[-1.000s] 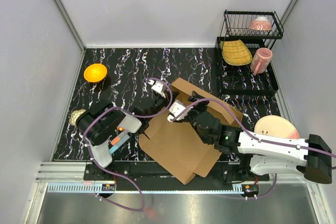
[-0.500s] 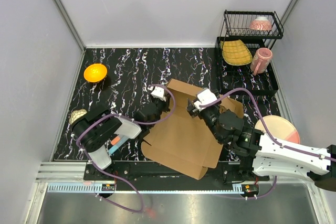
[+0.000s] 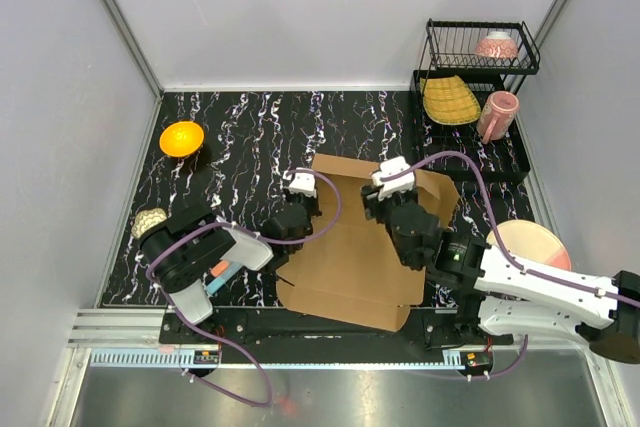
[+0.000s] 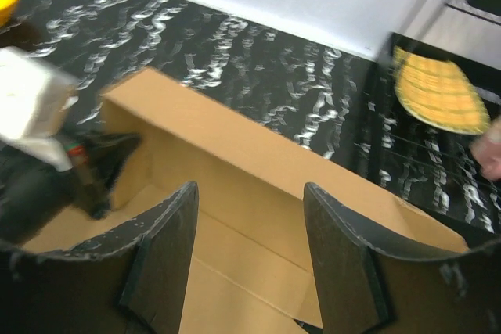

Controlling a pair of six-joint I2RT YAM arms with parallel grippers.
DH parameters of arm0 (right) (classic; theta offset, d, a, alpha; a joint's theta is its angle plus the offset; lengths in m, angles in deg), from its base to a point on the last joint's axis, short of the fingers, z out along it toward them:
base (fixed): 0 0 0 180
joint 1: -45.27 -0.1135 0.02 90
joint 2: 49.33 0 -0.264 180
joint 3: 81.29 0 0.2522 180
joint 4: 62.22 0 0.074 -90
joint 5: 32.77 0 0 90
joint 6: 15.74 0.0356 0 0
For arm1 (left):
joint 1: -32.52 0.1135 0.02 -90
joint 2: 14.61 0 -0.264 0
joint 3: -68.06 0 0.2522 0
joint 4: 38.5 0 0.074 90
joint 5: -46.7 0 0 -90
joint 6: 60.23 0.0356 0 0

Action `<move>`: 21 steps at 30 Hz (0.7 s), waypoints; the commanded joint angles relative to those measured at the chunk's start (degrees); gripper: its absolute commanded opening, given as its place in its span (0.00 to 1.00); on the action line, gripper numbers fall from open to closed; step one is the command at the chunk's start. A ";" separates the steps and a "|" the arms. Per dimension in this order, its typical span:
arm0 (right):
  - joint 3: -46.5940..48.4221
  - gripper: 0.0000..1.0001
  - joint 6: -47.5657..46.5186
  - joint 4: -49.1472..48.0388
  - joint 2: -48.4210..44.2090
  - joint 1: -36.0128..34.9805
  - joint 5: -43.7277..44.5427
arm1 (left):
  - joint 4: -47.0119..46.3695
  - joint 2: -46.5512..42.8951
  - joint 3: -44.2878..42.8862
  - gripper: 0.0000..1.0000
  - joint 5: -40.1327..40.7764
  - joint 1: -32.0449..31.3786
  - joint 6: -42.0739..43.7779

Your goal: Fold the paper box

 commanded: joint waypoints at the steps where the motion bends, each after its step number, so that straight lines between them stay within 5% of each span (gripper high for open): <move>1: 3.50 0.62 13.77 10.31 -2.61 8.13 2.59 | 4.73 -2.10 1.77 0.00 7.10 -0.06 -1.32; 4: 3.16 0.61 21.88 16.40 -4.64 18.16 -4.62 | 14.72 -5.26 1.51 0.00 7.99 -0.06 -3.60; 10: 1.40 0.60 21.63 19.64 -6.05 20.55 -0.53 | 41.44 -6.15 -8.24 0.00 5.44 -0.15 -10.10; 17: 0.17 0.56 30.67 25.71 -7.45 23.00 -0.33 | 49.66 -8.87 -8.43 0.00 3.59 1.51 -15.20; 21: -1.93 0.52 38.57 28.26 -8.15 25.38 -0.95 | 44.75 -11.33 -4.92 0.00 4.82 1.52 -15.29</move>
